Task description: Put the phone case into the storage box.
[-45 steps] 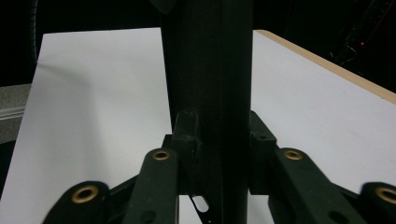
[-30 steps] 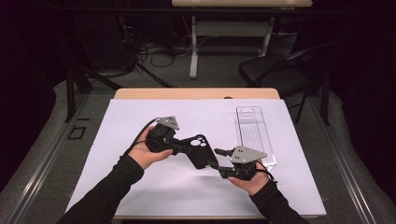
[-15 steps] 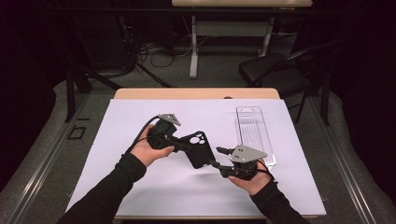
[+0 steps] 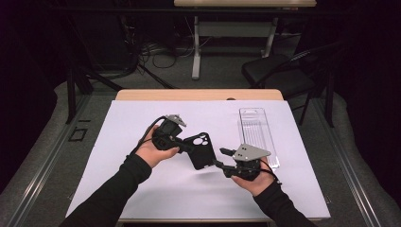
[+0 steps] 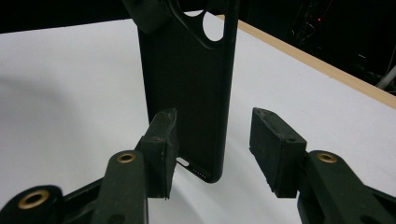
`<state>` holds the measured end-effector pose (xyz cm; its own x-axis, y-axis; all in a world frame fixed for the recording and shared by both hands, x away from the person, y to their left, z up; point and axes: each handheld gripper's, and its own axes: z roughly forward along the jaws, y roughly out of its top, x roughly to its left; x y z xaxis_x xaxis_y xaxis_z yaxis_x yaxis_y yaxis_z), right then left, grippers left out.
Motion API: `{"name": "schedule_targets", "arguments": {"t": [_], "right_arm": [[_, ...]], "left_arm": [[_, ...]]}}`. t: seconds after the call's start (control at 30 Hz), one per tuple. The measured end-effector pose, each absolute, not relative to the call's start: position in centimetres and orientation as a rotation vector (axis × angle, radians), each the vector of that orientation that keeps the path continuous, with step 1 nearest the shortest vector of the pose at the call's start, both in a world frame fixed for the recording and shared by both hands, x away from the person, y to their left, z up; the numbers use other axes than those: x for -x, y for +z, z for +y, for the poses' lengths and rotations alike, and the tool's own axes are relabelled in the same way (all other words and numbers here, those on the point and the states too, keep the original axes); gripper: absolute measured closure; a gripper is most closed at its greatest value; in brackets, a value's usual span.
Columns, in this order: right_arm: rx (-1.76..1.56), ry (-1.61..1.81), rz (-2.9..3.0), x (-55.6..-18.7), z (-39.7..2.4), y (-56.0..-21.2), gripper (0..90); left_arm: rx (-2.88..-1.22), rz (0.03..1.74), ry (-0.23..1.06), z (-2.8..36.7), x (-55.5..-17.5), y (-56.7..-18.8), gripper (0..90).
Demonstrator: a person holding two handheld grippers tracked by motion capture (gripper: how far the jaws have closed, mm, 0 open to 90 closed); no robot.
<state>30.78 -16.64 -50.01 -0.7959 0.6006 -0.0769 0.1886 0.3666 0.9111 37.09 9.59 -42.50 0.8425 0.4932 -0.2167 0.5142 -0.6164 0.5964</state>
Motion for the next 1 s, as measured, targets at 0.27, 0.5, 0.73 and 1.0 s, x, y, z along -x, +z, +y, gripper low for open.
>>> {"name": "schedule_targets", "arguments": {"t": [0.27, 0.5, 0.73, 1.0], "right_arm": [[-0.700, 1.393, 2.246, -30.9, -16.4, -49.5, 52.3], [-0.698, 1.378, 2.248, -31.2, -16.0, -48.7, 48.9], [-0.701, 1.378, 2.243, -31.6, -15.7, -47.9, 46.1], [-0.698, 1.373, 2.235, -31.9, -15.1, -47.0, 47.0]], "left_arm": [[-2.361, 0.724, -0.037, 9.2, -37.1, -42.7, 81.5], [-2.373, 0.725, -0.024, 9.0, -37.1, -42.6, 81.5], [-2.385, 0.727, -0.011, 8.7, -37.0, -42.5, 81.5], [-2.405, 0.734, -0.007, 8.4, -37.1, -42.6, 81.5]]}}
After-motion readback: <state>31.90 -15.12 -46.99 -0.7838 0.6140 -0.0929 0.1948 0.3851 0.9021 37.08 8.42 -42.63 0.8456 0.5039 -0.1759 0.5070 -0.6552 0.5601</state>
